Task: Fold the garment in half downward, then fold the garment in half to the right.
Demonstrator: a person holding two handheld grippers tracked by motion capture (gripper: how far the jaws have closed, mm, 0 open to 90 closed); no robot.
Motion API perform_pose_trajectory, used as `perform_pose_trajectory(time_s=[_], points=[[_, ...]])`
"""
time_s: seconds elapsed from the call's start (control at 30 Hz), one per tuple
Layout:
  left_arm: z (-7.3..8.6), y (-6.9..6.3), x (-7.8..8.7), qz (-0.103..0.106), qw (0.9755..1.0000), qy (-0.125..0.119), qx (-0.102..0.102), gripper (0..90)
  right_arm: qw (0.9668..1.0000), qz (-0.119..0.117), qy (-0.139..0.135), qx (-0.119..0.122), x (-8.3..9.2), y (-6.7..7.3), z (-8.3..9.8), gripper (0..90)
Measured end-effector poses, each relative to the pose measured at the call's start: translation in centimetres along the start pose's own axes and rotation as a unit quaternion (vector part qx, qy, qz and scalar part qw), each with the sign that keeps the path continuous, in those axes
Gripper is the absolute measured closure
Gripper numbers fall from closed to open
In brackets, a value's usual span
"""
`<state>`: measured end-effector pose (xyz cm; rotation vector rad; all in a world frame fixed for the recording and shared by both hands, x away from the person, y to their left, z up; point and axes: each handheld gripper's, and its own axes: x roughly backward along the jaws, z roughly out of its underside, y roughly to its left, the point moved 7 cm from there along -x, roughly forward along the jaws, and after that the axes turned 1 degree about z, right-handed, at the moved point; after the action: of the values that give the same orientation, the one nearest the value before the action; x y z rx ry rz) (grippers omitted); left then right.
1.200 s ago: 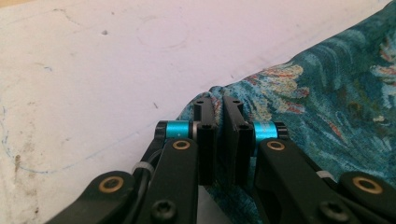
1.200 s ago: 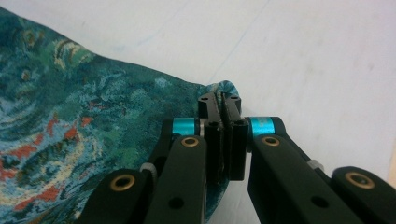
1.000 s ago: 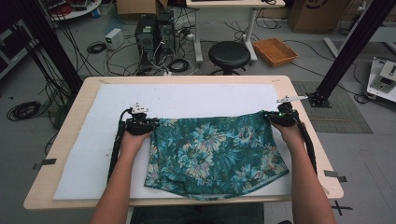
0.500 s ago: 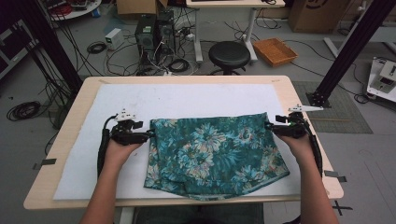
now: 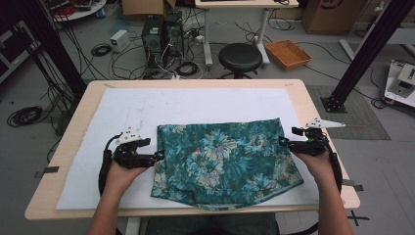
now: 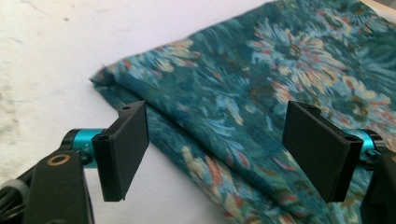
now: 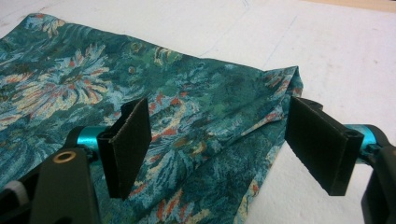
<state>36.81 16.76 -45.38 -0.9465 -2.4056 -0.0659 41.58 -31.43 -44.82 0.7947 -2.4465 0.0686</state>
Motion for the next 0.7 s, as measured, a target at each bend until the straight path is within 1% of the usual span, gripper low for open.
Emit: perform_pose_trajectory(time_s=[0.2, 0.27, 0.37, 0.43, 0.47, 0.53, 0.6, 0.63, 0.7], points=[[0.8, -0.8, 0.3, 0.003, 0.9999, 0.010, 0.004, 22.9, 1.0000, 0.001, -0.007, 0.000, 0.2, 0.0, 0.0, 23.3], [1.3, -1.2, 0.5, -0.001, 0.9998, 0.018, 0.003, 22.9, 1.0000, 0.000, -0.008, 0.001, 0.2, 0.0, -0.1, 23.3], [2.4, -1.8, 0.4, -0.003, 0.9991, 0.041, 0.006, 22.9, 1.0000, 0.000, -0.005, 0.003, 0.0, 0.0, 0.0, 23.3], [3.3, -2.1, 0.3, -0.002, 0.9983, 0.056, 0.014, 22.9, 1.0000, 0.002, -0.002, 0.004, -0.3, 0.0, 0.0, 22.9], [3.7, -2.3, 0.2, -0.001, 0.9981, 0.060, 0.016, 22.9, 1.0000, 0.002, -0.001, 0.003, -0.4, 0.1, 0.1, 22.8], [4.5, -2.8, 0.0, 0.008, 0.9972, 0.071, 0.022, 22.9, 1.0000, 0.000, -0.001, 0.007, -0.7, 0.2, 0.1, 22.8], [5.1, -3.1, -0.3, 0.011, 0.9966, 0.078, 0.025, 22.9, 1.0000, 0.000, 0.002, 0.009, -0.9, 0.3, 0.2, 22.8], [5.3, -3.1, -0.3, 0.008, 0.9973, 0.071, 0.020, 22.7, 1.0000, 0.001, 0.003, 0.007, -0.9, 0.3, 0.2, 22.8], [5.3, -3.1, -0.3, 0.007, 0.9975, 0.065, 0.028, 22.7, 1.0000, 0.005, 0.004, 0.007, -1.2, 0.2, 0.2, 22.8]])
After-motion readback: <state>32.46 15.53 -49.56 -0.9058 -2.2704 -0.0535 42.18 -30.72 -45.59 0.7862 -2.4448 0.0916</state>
